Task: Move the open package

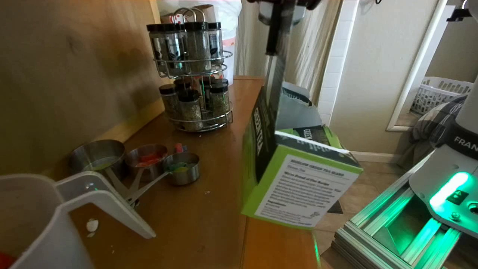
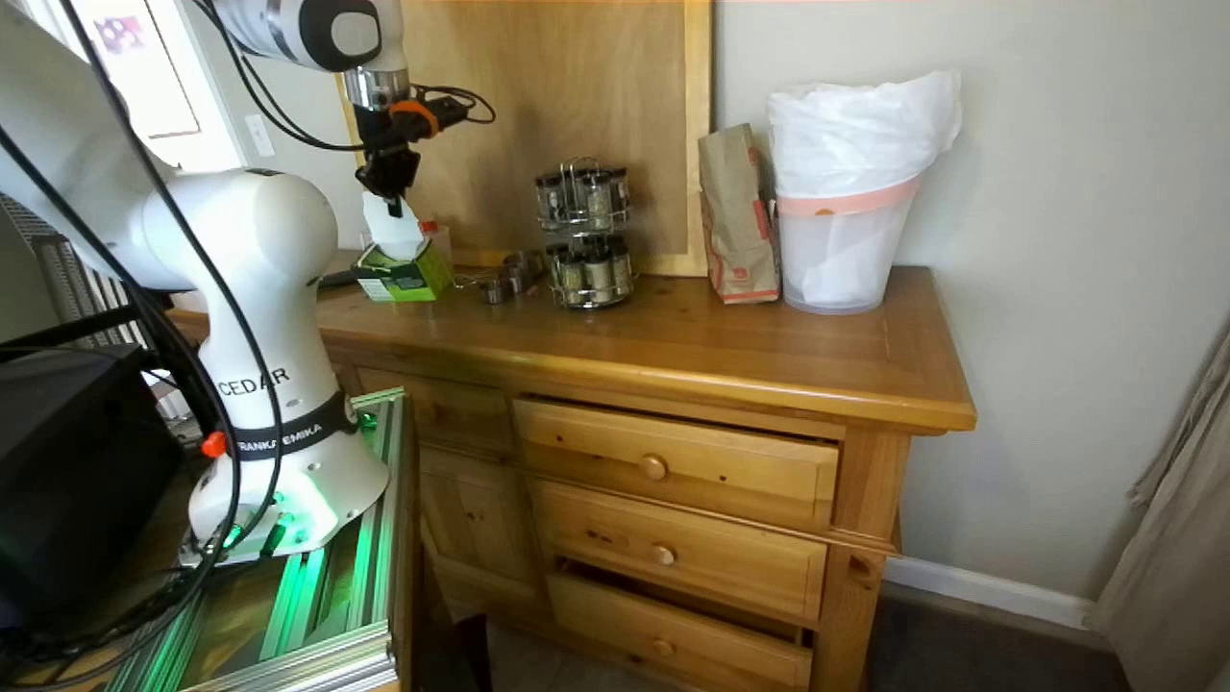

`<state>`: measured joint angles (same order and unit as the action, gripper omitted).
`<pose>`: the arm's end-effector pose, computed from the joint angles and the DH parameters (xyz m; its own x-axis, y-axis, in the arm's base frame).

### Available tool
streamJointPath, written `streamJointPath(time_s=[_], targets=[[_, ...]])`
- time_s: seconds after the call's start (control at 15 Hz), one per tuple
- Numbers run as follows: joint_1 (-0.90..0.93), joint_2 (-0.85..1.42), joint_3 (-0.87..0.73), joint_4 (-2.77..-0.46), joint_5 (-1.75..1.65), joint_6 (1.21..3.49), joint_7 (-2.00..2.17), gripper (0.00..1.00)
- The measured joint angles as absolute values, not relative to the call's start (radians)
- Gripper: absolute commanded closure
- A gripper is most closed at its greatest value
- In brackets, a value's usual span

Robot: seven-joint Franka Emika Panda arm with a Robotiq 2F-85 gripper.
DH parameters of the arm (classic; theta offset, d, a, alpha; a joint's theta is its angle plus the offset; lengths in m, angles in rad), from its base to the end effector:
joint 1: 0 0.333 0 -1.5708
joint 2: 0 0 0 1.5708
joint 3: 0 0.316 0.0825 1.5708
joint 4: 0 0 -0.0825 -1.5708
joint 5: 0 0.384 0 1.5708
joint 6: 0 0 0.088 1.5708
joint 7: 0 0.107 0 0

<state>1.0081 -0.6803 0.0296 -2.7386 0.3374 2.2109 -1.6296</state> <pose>0.1675 0.3046 0.4325 -0.7723 0.5765 0.2670 0.6231 0.7692 0.1416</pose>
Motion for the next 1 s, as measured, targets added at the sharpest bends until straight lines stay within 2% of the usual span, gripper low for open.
streamJointPath(time_s=[0.4, 1.0], targets=[[0.987, -0.704, 0.037, -2.741, 0.338, 2.188, -1.573, 1.0], [0.677, -0.779, 0.045, -2.692, 0.229, 1.938, -1.298, 1.0]])
